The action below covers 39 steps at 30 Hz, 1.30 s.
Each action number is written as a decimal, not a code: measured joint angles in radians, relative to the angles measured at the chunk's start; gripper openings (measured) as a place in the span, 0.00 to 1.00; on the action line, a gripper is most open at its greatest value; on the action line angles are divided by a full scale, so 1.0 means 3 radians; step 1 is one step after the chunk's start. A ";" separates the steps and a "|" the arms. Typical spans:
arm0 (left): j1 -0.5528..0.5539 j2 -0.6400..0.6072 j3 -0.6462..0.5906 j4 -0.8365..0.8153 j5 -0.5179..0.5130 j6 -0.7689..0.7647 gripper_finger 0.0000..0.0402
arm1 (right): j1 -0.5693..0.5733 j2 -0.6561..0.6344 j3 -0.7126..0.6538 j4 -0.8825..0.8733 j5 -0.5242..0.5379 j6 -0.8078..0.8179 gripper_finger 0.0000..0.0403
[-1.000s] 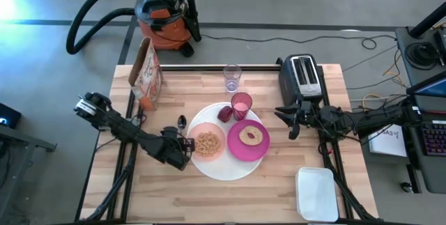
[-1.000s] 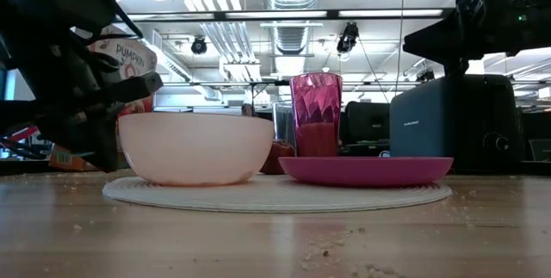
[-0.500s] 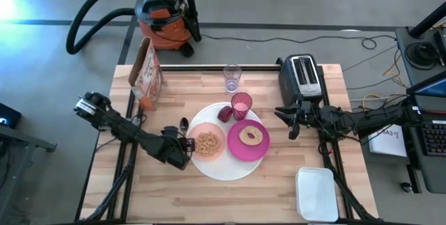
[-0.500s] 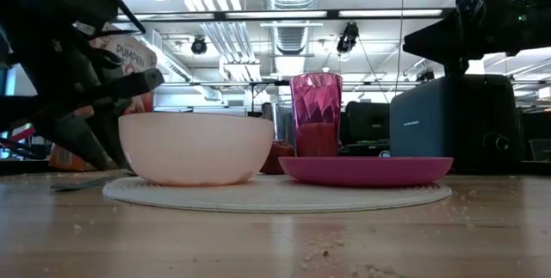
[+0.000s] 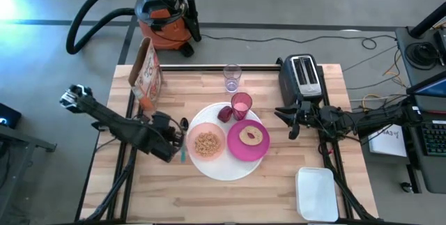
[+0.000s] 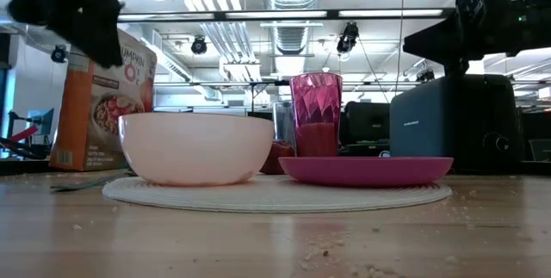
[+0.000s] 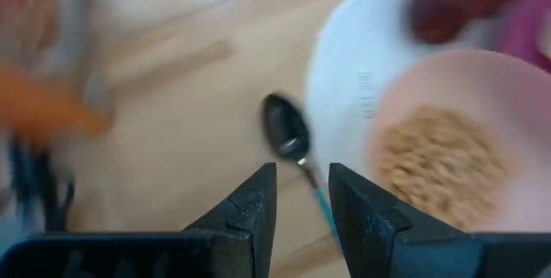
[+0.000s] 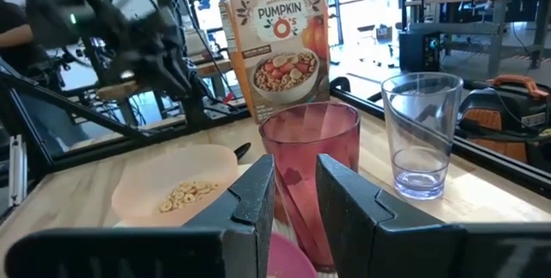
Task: Arrange a breakfast setting
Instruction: Return to Home Position
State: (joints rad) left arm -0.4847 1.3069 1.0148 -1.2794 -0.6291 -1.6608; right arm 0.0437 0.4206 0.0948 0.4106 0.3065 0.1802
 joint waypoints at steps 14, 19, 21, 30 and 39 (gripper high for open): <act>0.0056 -0.0730 -0.0534 0.2084 -0.0060 0.3139 0.21 | 0.0000 0.0000 0.0000 -0.0031 0.0000 0.0000 0.20; 0.0192 -0.1082 -0.1160 0.3306 -0.0027 0.4232 0.19 | 0.0000 0.0000 0.0000 -0.0031 0.0000 0.0001 0.21; 0.0278 -0.1458 -0.1512 0.3877 0.0060 0.4612 0.19 | 0.0000 0.0000 0.0000 -0.0031 0.0000 0.0001 0.21; 0.0895 -0.2964 -0.2895 0.4960 0.0319 0.4983 0.19 | 0.0000 0.0000 0.0000 -0.0035 0.0000 0.0001 0.19; 0.1027 -0.3892 -0.3312 0.4793 0.0329 0.5086 0.19 | 0.0000 0.0000 0.0001 -0.0037 0.0000 0.0001 0.19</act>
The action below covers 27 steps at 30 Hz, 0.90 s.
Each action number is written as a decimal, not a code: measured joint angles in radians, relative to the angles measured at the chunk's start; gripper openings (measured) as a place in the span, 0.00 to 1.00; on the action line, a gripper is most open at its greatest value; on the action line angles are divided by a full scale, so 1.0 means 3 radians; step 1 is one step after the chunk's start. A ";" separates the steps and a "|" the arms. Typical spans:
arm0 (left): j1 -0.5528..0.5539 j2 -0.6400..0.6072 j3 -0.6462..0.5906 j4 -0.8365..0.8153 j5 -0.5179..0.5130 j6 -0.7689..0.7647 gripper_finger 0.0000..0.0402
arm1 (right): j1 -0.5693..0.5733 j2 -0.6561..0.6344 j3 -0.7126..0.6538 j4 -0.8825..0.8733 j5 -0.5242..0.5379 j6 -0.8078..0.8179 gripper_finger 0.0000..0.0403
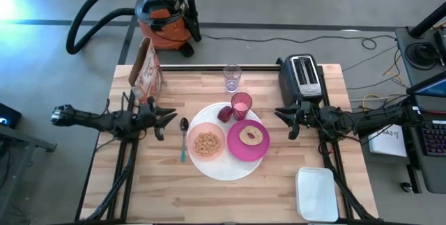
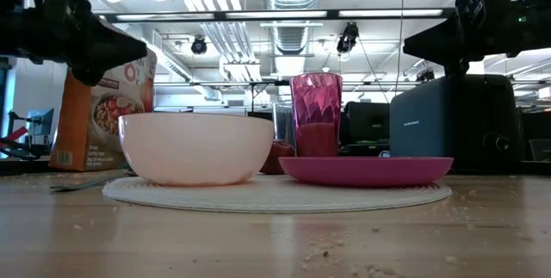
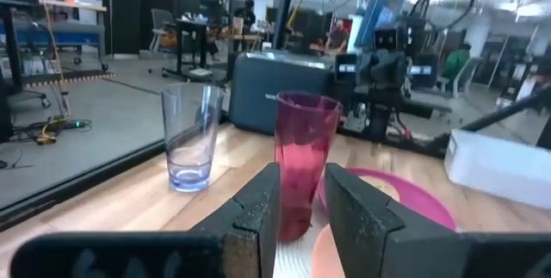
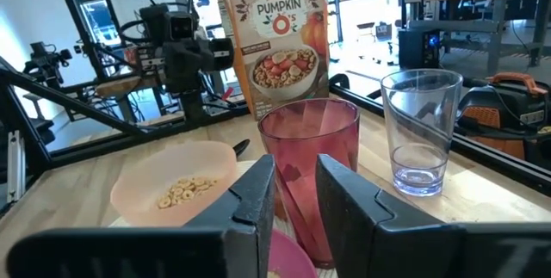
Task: Arrange a breakfast setting
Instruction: Return to Home Position
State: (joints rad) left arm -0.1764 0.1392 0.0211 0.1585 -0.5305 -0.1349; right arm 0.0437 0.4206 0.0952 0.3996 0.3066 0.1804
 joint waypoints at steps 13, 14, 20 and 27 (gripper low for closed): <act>0.0006 -0.0466 -0.0034 -0.0280 0.0118 0.0043 0.19 | -0.0001 0.0000 0.0000 -0.0001 0.0001 0.0000 0.18; 0.0006 -0.0465 -0.0030 -0.0288 0.0118 0.0043 0.19 | -0.0001 -0.0001 0.0000 0.0000 0.0003 -0.0001 0.18; 0.0006 -0.0423 -0.0012 -0.0304 0.0112 0.0045 0.19 | -0.0001 0.0000 0.0000 -0.0001 0.0009 0.0001 0.20; 0.0006 -0.0417 -0.0011 -0.0303 0.0112 0.0045 0.19 | -0.0001 0.0000 0.0000 -0.0001 0.0014 0.0001 0.21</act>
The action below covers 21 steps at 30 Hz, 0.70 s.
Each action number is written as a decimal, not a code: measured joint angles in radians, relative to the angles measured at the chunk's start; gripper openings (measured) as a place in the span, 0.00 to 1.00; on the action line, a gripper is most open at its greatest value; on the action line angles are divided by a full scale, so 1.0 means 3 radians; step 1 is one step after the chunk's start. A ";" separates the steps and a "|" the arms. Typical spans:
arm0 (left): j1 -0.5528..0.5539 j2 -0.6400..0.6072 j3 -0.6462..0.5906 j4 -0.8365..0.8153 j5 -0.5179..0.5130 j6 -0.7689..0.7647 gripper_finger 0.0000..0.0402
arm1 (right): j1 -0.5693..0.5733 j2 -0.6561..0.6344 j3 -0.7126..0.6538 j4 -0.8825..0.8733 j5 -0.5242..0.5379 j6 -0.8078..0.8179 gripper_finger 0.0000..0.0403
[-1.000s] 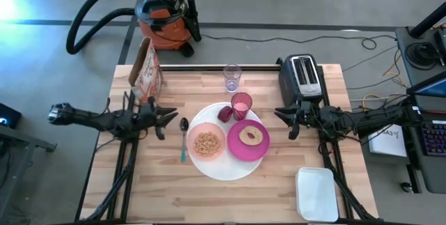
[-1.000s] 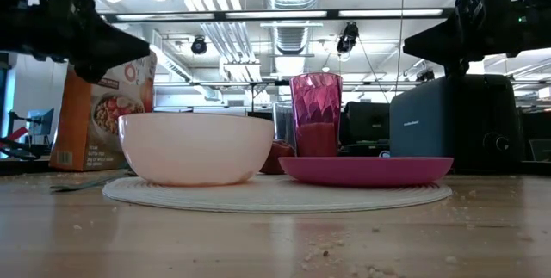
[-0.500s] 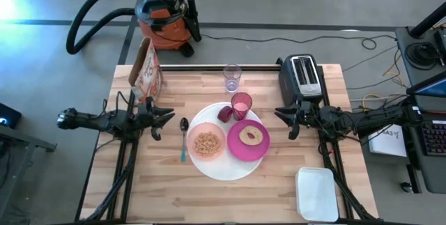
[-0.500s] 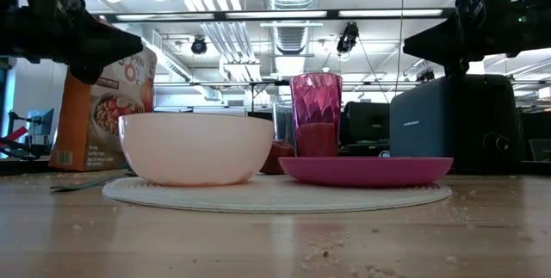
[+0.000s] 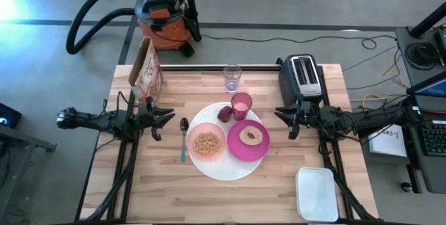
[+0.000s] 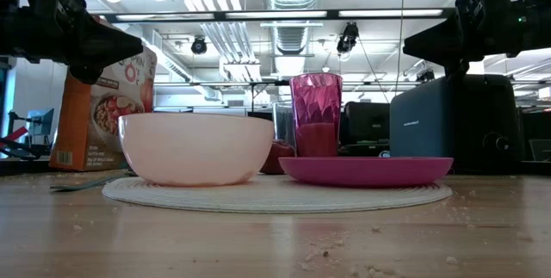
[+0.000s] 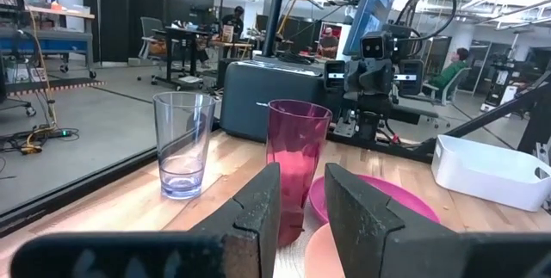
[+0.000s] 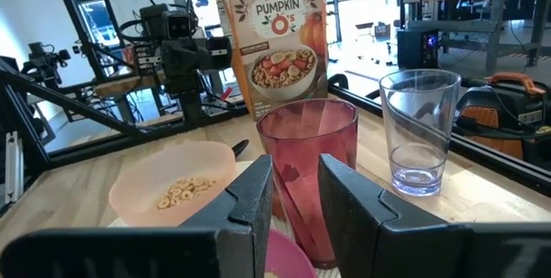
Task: Arrange a breakfast setting
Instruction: Return to Home Position
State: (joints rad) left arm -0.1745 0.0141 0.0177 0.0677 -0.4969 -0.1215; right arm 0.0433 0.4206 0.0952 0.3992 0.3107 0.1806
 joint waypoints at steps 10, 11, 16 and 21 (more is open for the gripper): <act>0.0000 0.0015 0.0001 0.0003 0.0000 0.0001 0.19 | 0.0001 -0.0001 0.0000 0.0000 0.0000 0.0000 0.18; 0.0000 0.0019 0.0001 0.0004 0.0000 0.0001 0.19 | 0.0000 0.0000 0.0000 0.0001 0.0000 -0.0001 0.18; 0.0000 0.0033 0.0002 0.0005 0.0000 0.0001 0.19 | 0.0001 0.0000 0.0000 0.0000 0.0000 0.0000 0.19; 0.0000 0.0035 0.0003 0.0005 0.0000 0.0001 0.19 | -0.0008 -0.0122 -0.0063 0.0017 0.0005 0.0000 0.21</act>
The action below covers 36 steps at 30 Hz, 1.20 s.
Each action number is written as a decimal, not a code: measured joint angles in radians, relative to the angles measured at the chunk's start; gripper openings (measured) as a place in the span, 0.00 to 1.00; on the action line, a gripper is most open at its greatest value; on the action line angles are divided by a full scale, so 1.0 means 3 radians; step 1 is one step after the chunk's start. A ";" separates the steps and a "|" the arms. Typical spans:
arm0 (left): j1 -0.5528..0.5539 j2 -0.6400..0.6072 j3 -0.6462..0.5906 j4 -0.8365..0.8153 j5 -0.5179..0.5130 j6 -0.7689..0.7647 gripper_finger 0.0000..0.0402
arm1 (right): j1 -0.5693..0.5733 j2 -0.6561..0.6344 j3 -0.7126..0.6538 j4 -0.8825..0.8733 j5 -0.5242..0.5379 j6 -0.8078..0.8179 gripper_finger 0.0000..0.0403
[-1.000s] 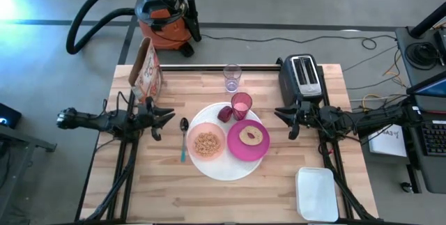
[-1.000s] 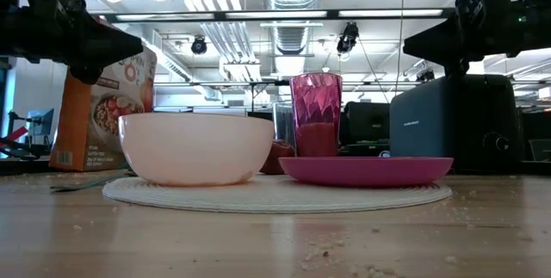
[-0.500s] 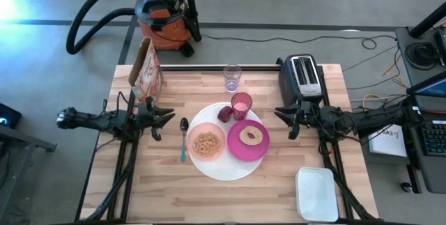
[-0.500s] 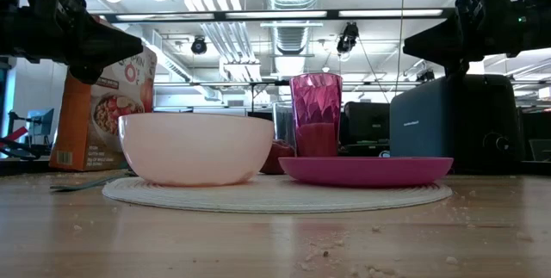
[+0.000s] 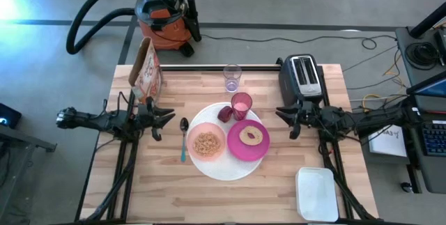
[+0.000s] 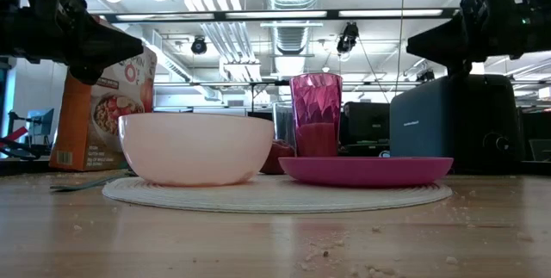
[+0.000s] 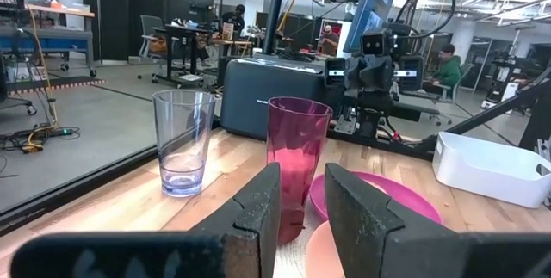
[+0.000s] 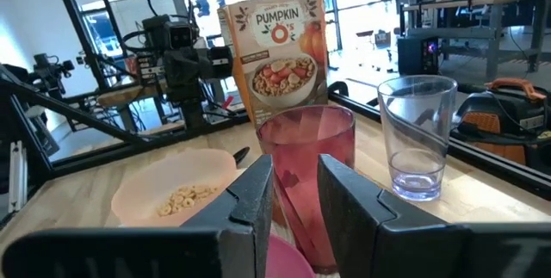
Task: Arrange a breakfast setting
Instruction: Return to Home Position
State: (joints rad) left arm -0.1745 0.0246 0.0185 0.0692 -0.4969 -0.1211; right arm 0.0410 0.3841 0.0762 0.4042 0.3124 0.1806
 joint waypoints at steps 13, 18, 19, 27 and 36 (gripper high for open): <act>0.0000 0.0009 0.0003 -0.0004 0.0000 0.0000 0.19 | -0.0005 -0.0553 -0.0211 -0.0876 -0.0028 -0.0098 0.18; 0.0000 0.0009 0.0003 -0.0006 0.0000 0.0000 0.19 | -0.0005 -0.0530 -0.0213 -0.0884 -0.0024 -0.0100 0.18; 0.0000 0.0009 0.0003 -0.0007 0.0000 0.0000 0.19 | -0.0005 -0.0528 -0.0213 -0.0884 -0.0023 -0.0100 0.19; 0.0000 0.0010 0.0003 -0.0009 0.0000 0.0000 0.19 | -0.0005 -0.0533 -0.0214 -0.0885 -0.0019 -0.0083 0.21; 0.0000 0.0010 0.0003 -0.0009 0.0000 0.0000 0.19 | -0.0005 -0.0531 -0.0215 -0.0885 -0.0016 -0.0081 0.19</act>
State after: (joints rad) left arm -0.1745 0.0277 0.0193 0.0666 -0.4969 -0.1211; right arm 0.0395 0.2249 0.0116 0.1387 0.3077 0.1562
